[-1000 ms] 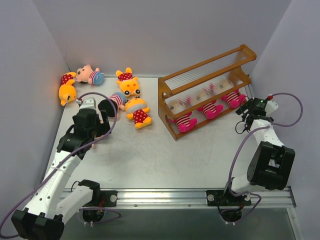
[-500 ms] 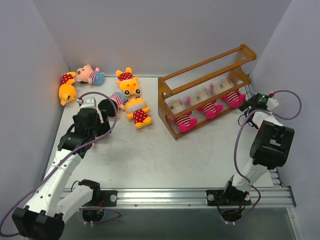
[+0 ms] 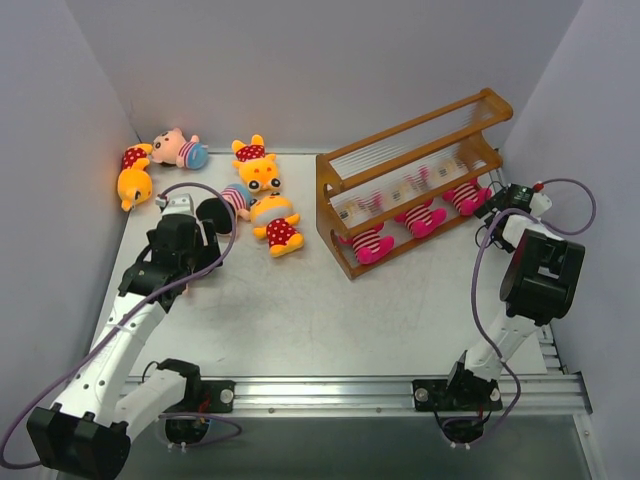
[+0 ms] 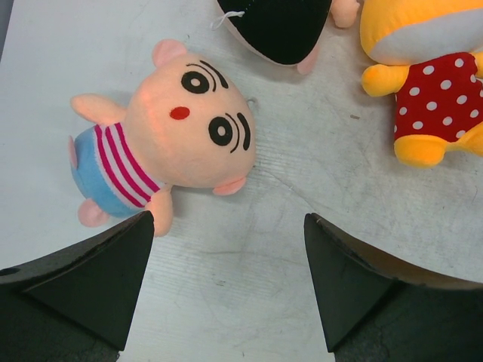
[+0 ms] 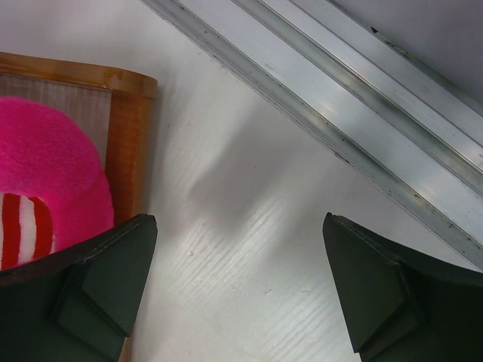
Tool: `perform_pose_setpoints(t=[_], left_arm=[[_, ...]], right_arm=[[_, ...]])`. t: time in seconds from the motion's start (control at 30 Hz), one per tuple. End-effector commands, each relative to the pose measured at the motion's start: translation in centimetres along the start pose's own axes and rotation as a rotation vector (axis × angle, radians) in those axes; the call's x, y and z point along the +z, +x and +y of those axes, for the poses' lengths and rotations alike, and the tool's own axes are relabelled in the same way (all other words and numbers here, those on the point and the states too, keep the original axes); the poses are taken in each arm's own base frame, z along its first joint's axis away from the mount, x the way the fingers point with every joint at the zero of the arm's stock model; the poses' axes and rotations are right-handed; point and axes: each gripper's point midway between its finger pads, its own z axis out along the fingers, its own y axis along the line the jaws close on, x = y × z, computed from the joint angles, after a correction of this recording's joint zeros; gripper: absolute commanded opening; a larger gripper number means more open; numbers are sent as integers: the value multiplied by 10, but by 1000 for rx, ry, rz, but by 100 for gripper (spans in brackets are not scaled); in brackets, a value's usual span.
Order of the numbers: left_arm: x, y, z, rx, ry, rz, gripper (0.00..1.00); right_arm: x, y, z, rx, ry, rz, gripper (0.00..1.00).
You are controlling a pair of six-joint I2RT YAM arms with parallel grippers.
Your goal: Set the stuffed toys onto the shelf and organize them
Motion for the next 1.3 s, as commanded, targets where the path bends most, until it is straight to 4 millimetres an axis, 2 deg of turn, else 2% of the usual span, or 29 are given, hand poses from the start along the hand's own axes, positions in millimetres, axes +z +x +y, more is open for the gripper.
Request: perform_pose_setpoints(t=[0.0,0.27,0.93,1.1,1.27], left_arm=[[2,-11,2,-11,-10,-37,89],[3,-10,3,-13,-16,-33,89],[4,-10,3,-16,-16,-31,89],[4,-9,3,-16,-16,-29,89],[4,-10,3,-17,-12,-31,89]], right_arm=[[3,-15,16,20,-42,-35,97],[8,-13,29,10,-63,-30,97],[13,-18,37,7,-66,-33,97],[14,-13,30,4,-41,-28,97],[5,-20,21,-4,-9,-56,97]])
